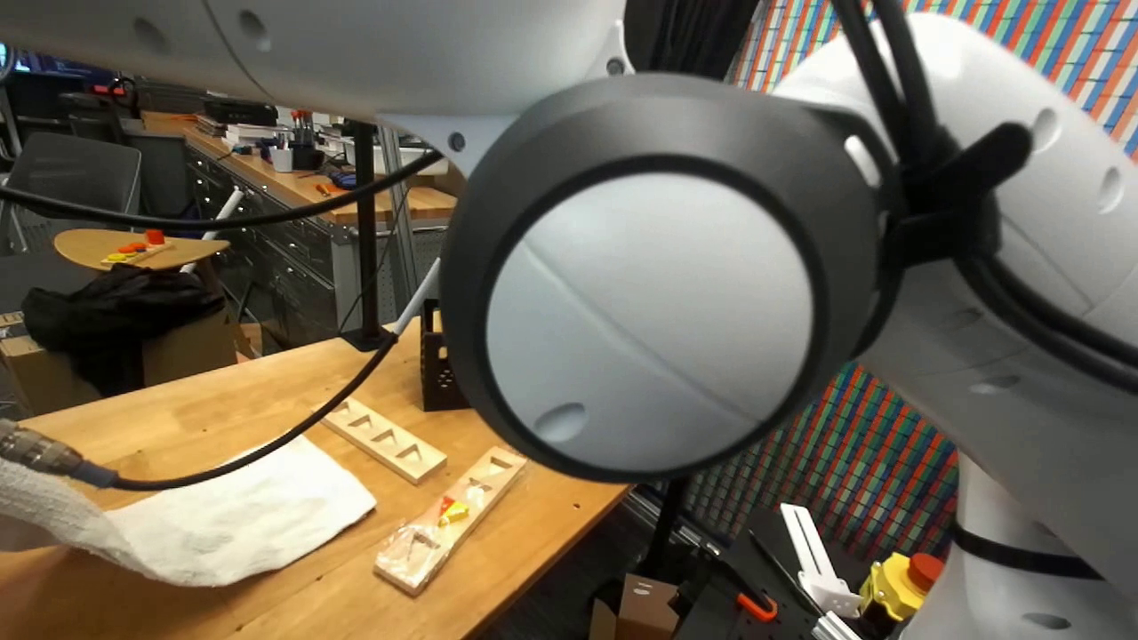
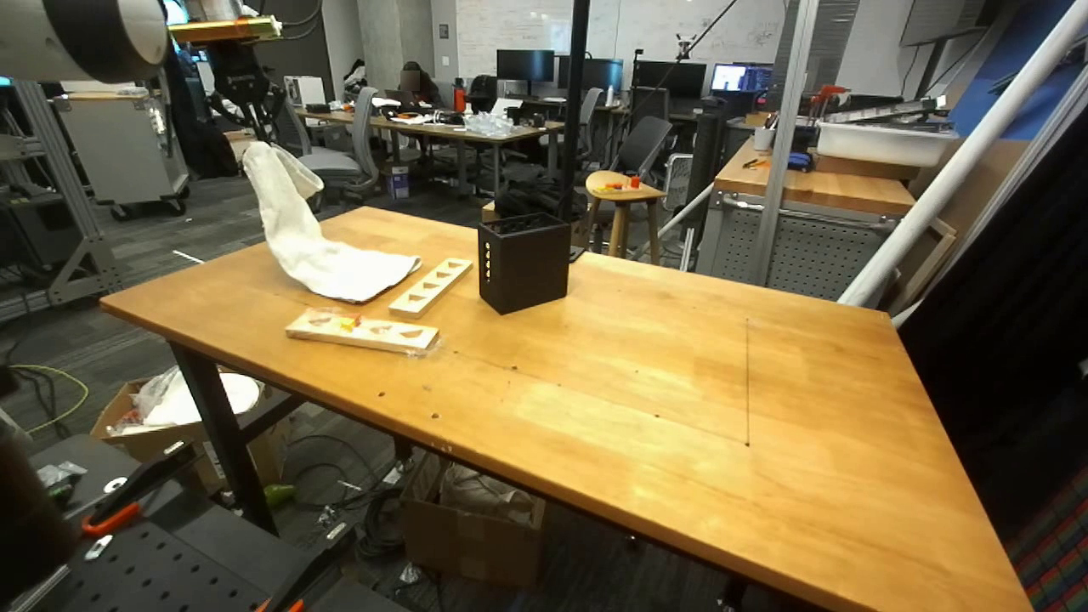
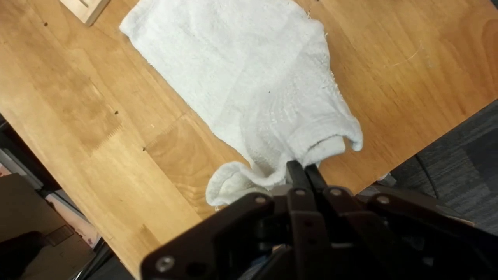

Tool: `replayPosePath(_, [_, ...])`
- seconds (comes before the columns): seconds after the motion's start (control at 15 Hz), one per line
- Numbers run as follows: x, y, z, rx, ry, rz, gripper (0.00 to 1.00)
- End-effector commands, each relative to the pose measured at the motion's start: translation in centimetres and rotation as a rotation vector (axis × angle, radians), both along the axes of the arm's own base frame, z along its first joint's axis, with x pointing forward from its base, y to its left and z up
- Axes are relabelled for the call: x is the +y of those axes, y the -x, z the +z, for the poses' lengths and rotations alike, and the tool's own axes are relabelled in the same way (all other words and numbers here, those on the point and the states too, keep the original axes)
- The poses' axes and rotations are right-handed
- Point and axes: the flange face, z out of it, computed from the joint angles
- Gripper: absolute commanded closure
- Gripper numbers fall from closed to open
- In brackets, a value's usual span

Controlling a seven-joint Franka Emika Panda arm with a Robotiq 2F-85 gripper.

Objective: Pick up the cloth and put it in the box, then remove it and fold it on the table

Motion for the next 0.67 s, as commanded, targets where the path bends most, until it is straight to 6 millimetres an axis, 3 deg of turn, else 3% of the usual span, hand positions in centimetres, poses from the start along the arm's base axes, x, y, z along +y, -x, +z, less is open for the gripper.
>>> replayPosePath(0.0, [-1.7,-1.8,0.4,0.002,-0.07,-0.045,0.98])
replayPosePath(0.6, [-6.9,-6.1,0.1,-0.004,-0.148,-0.115,0.98])
